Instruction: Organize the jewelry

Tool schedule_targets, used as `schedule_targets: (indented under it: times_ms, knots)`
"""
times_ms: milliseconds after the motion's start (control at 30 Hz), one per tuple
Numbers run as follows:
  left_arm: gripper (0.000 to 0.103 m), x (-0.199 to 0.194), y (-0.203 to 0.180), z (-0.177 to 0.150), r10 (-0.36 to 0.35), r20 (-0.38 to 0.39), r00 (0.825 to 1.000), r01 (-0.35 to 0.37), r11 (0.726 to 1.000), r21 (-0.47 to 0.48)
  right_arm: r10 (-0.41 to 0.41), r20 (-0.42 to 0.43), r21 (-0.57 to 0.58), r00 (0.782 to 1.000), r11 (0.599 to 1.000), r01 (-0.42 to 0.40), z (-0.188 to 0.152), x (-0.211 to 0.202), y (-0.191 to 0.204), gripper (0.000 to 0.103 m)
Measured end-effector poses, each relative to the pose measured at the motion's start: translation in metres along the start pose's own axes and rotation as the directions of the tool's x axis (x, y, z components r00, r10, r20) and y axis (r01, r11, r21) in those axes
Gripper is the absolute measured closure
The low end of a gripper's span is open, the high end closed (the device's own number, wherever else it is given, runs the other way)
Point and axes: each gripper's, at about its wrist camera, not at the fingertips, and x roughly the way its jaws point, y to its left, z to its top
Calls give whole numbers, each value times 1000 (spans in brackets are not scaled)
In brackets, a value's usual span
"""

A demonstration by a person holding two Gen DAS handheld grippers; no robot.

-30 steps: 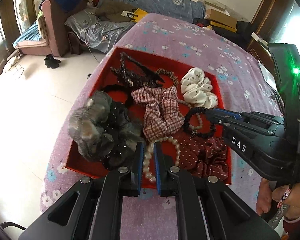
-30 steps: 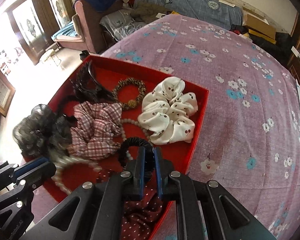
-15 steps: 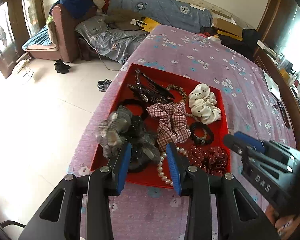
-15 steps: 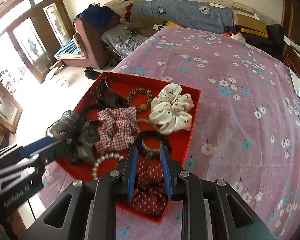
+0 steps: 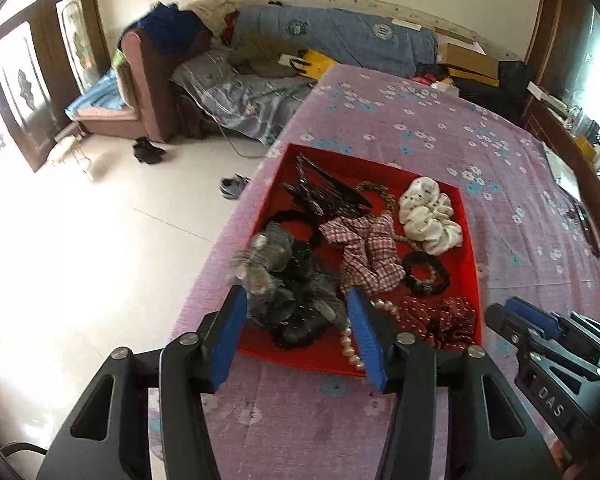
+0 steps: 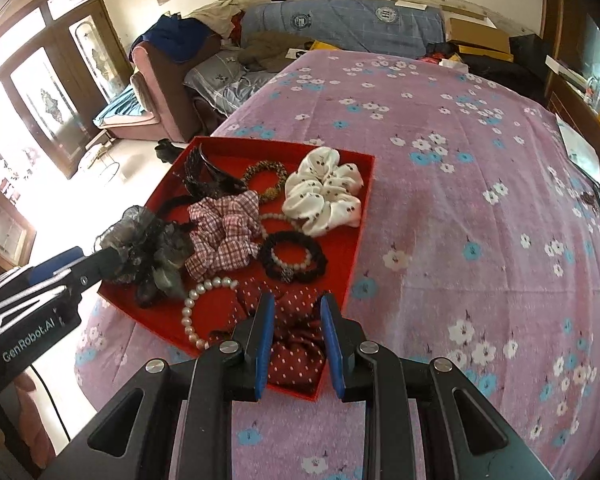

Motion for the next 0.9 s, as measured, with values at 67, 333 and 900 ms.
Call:
schedule_targets:
  times_ms: [67,333,900]
  knots:
    - [51,-5,-1,-1,33,29,999,-33,999,0,-2,-2,-3,1000,1000,2,-3,-1,0,77]
    - [16,-60,-9,-2,179,287,941,-172,984,-49,-9,34,-30,999,1000,10,-12,-22,-3,77]
    - [1,-138,-37,-15,272,379,885,-213,958,-191,41,127,-87,991,996,-30,-25,-77,-31,63]
